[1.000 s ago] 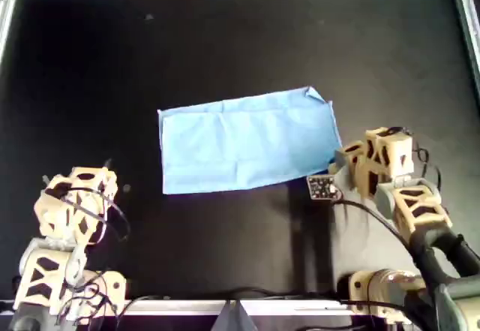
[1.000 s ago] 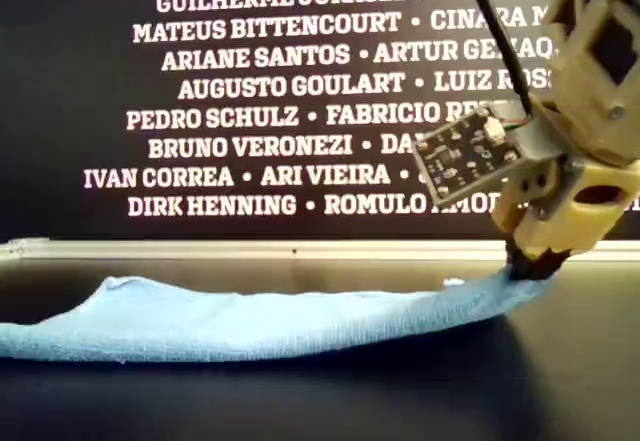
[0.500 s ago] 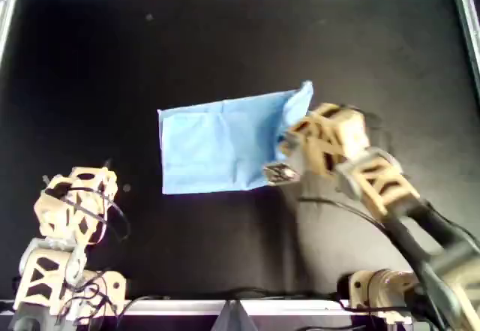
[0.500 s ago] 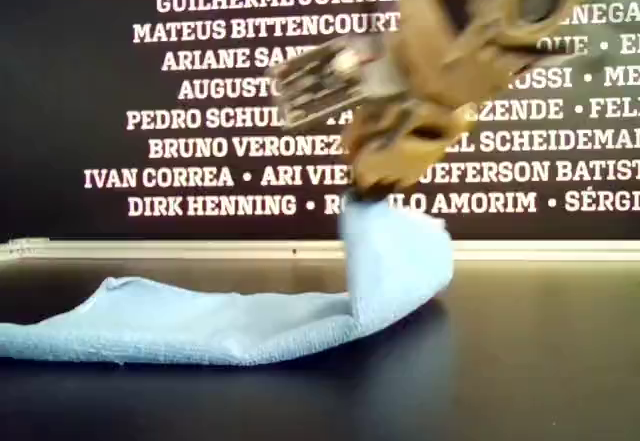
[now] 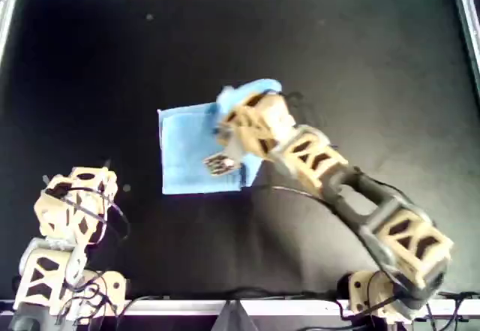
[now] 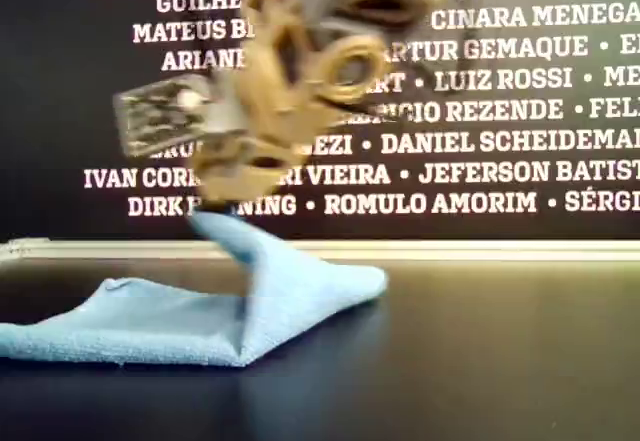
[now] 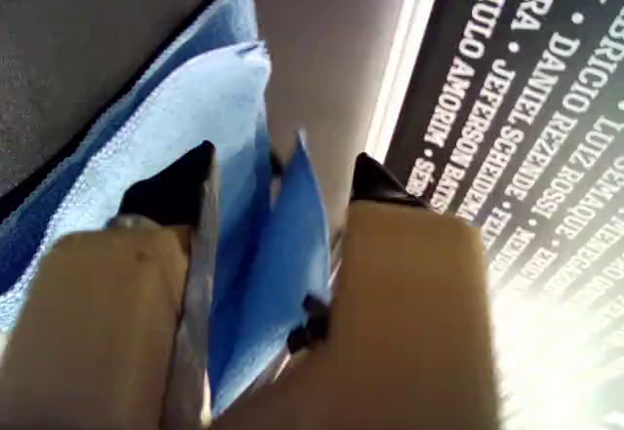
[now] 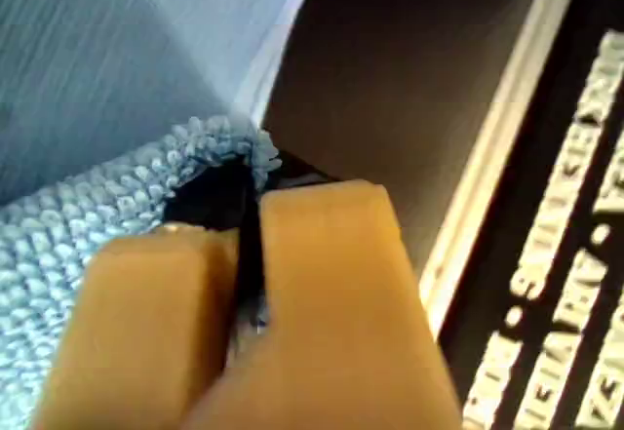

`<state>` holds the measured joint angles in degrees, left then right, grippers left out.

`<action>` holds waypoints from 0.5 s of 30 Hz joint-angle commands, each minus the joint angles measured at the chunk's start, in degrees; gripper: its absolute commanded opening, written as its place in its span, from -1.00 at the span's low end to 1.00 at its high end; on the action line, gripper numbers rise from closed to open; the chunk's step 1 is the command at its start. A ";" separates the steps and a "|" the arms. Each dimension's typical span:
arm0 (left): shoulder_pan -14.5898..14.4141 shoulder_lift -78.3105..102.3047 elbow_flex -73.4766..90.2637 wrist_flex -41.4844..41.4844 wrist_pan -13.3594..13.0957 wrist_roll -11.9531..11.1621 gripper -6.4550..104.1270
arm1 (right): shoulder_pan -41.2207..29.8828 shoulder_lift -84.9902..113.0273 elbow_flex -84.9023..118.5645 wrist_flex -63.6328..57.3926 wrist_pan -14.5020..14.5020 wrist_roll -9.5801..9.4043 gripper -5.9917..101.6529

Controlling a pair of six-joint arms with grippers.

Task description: Fold a cloth

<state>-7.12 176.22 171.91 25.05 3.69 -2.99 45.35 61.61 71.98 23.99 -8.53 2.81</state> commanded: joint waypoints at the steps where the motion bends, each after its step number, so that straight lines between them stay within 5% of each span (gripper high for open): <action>1: 0.62 1.05 -0.62 -0.26 0.18 0.18 0.00 | 1.93 -1.49 -10.37 -2.02 0.18 0.35 -0.88; 15: 0.62 1.05 -0.53 -0.26 0.18 0.26 0.00 | 9.40 -13.62 -26.72 -1.93 0.09 -0.62 -0.88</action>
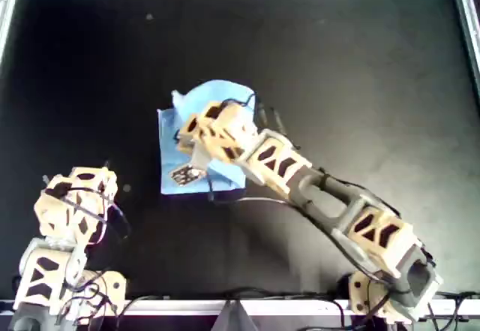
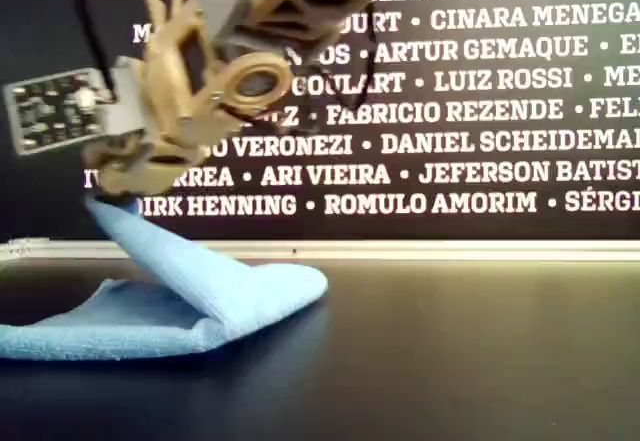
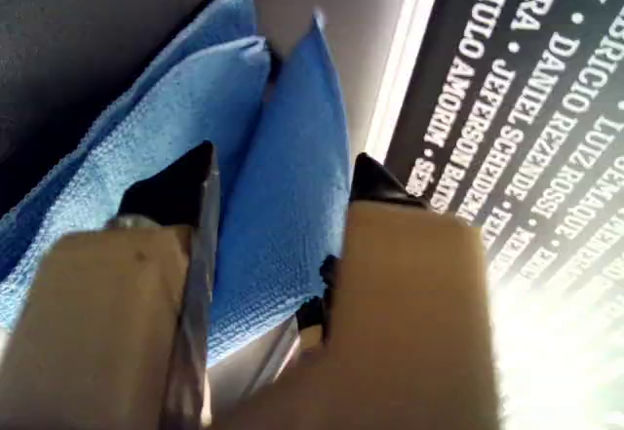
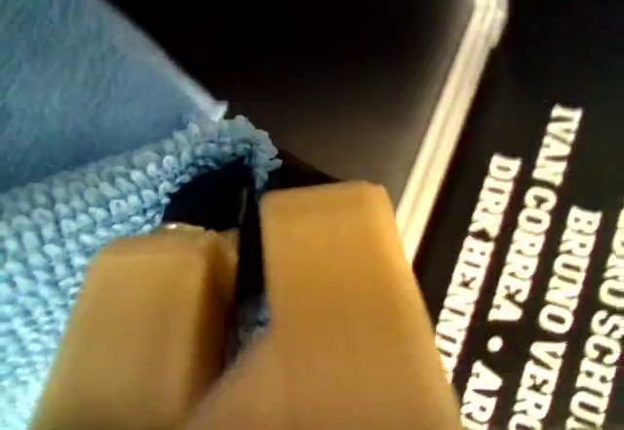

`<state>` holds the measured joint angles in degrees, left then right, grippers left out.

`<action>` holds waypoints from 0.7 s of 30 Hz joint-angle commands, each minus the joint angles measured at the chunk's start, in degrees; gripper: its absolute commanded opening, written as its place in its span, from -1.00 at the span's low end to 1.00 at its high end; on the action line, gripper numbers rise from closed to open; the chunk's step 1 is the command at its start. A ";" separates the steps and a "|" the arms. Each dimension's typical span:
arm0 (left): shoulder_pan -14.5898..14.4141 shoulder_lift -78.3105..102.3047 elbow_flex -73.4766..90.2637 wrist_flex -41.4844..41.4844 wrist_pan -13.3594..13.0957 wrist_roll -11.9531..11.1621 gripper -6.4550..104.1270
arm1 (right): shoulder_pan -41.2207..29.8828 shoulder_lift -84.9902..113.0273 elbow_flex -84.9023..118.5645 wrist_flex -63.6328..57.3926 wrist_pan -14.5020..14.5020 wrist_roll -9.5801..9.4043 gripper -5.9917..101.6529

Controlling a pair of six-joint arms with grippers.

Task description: Fold a cloth

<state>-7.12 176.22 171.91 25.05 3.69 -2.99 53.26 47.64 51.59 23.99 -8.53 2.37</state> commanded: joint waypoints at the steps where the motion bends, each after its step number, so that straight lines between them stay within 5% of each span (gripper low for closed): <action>1: 0.62 1.05 -0.53 -0.26 0.18 0.26 0.00 | 2.11 -0.44 -7.21 -1.93 0.09 -0.18 -0.88; 10: 0.62 1.05 -0.53 -0.26 0.18 0.26 0.00 | 4.31 -8.26 -12.13 -2.02 0.18 -0.18 -0.80; 17: 0.62 1.05 -0.53 -0.18 0.18 0.26 0.00 | 3.43 -8.96 -10.81 -1.93 0.26 0.44 -0.18; 21: 0.62 1.05 -0.53 -0.18 0.18 0.26 0.00 | 3.34 -8.09 -10.81 -1.85 0.26 0.00 -0.07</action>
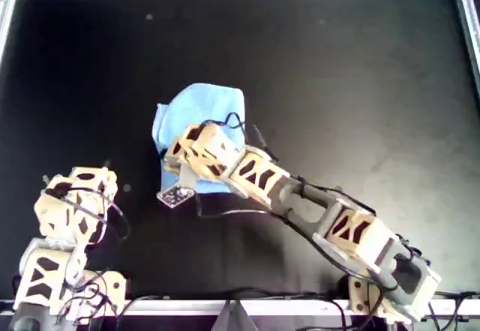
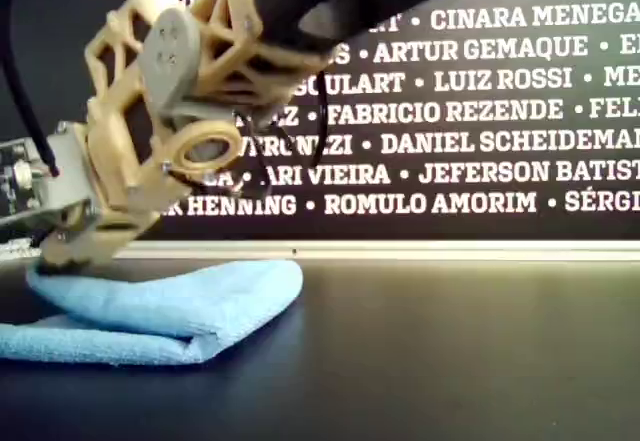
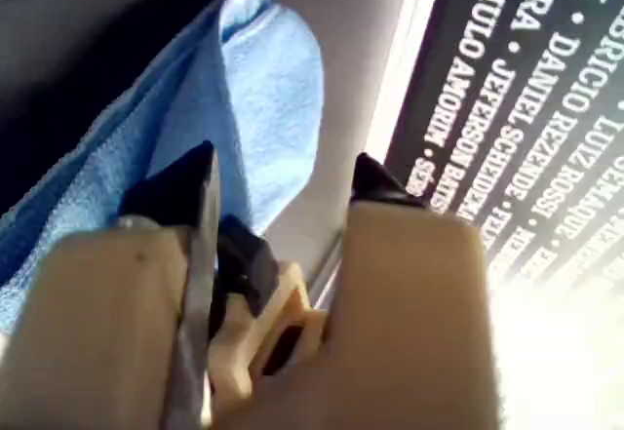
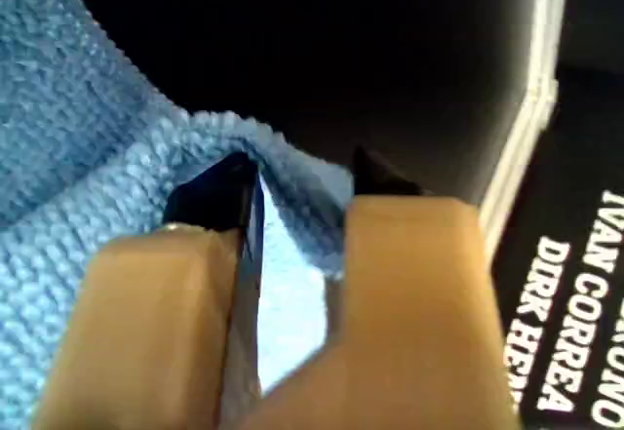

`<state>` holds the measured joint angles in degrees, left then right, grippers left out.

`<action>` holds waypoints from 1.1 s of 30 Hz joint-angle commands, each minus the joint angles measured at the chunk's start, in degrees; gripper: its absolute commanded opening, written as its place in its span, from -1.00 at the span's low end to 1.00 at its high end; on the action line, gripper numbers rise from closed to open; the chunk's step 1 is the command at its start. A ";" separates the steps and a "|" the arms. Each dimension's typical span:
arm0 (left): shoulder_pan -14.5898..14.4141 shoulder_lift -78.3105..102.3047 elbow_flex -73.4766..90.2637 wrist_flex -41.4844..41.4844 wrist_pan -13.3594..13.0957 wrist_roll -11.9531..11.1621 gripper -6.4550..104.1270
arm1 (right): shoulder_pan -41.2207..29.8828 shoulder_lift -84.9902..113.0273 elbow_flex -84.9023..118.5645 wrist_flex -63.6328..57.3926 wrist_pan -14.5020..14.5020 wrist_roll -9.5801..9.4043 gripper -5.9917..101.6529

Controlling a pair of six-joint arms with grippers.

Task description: Fold a cloth

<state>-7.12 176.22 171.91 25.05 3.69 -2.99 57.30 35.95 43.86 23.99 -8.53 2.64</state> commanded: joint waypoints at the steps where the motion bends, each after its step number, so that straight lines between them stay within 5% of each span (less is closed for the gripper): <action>1: 0.62 1.05 -0.53 -0.18 0.18 0.26 0.00 | -0.70 3.60 -3.08 -1.85 0.26 -0.26 -0.07; 16: 0.62 1.05 0.44 -0.26 0.18 0.26 0.00 | -4.66 12.92 1.93 -0.79 0.18 -0.53 -0.12; 26: 0.62 1.05 0.26 -0.35 0.18 0.26 0.00 | -30.32 42.89 26.10 -0.79 -0.70 0.09 -0.94; 33: 0.70 1.05 -0.09 -0.35 -0.62 0.26 0.00 | -48.69 59.59 43.42 -0.88 0.18 -0.44 -0.90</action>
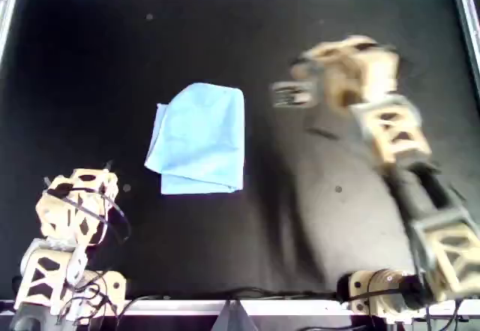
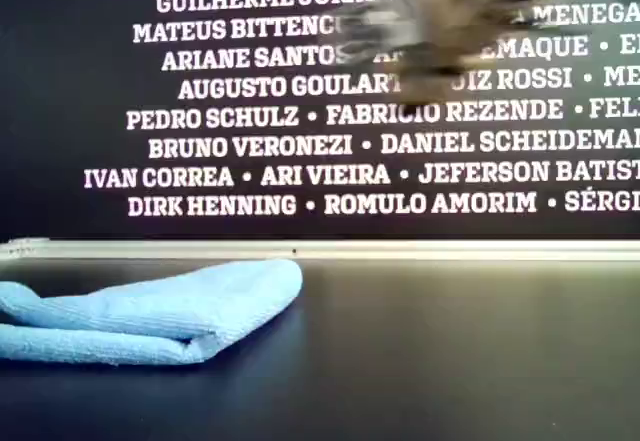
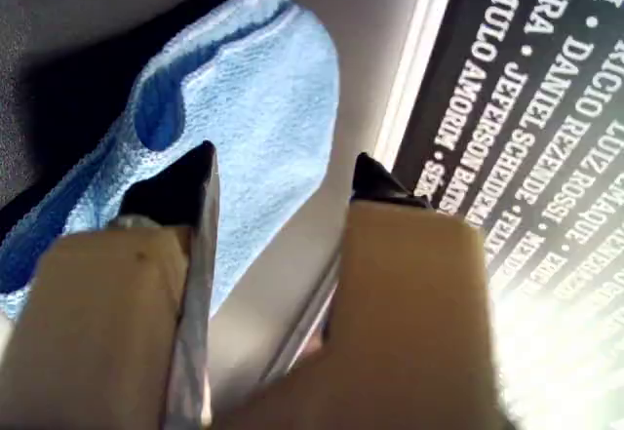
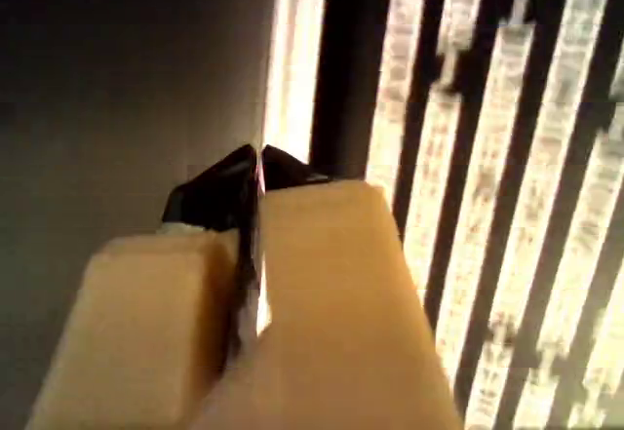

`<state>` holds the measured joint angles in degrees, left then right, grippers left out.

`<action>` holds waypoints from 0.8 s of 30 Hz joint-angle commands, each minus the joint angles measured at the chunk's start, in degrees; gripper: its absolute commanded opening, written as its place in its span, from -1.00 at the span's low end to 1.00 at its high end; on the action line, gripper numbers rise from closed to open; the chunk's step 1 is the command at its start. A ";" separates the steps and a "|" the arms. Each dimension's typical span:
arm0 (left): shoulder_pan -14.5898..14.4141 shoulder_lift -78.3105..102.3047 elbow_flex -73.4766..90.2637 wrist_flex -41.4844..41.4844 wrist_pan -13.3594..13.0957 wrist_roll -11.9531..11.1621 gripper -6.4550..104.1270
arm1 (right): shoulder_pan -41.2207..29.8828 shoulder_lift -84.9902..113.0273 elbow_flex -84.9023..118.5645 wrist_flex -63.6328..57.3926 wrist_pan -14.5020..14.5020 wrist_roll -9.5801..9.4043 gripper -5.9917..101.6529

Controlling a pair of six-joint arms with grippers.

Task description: Fold a cloth

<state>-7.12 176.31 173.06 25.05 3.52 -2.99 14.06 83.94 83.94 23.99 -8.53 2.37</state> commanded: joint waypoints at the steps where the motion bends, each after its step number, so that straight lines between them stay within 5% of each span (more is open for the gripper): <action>1: 0.70 0.97 -1.23 -0.35 -0.44 0.26 0.00 | -7.47 14.50 6.33 -0.88 0.18 -0.18 -0.90; 8: 0.70 0.97 -1.49 -0.26 0.35 0.18 0.00 | -14.85 32.87 30.15 -2.11 1.67 0.70 -0.90; 16: 0.70 0.97 -1.41 -0.26 0.35 0.18 0.00 | -15.03 47.29 50.80 -10.02 15.21 0.70 -0.90; 24: 0.70 0.97 -0.97 -0.26 0.35 0.18 0.00 | -14.85 65.39 68.38 -18.11 15.91 -0.09 -0.90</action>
<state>-7.12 176.31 173.06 25.05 3.69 -2.99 -0.79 141.77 149.94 9.58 7.03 2.46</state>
